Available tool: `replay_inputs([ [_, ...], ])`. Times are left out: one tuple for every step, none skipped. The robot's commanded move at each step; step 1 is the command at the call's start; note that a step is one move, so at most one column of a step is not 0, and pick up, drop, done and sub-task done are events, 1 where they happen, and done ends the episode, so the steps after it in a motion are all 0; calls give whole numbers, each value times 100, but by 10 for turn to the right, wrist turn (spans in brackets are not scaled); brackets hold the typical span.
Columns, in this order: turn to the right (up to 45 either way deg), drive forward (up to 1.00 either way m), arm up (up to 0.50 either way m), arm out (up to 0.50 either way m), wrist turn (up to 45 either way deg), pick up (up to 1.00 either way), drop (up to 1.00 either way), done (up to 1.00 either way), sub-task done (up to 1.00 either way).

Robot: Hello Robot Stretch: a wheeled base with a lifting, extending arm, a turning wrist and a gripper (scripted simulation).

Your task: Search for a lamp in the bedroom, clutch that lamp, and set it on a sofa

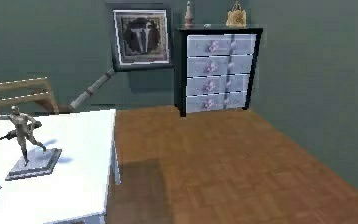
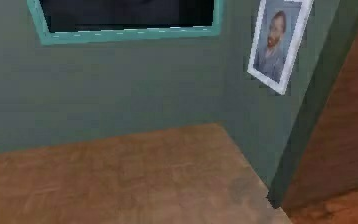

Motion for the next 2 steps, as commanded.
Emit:
replay_inputs([
  [-450, 0, 0, 0, 0, 0, 0, 0, 0],
  [-450, 0, 0, 0, 0, 0, 0, 0, 0],
])
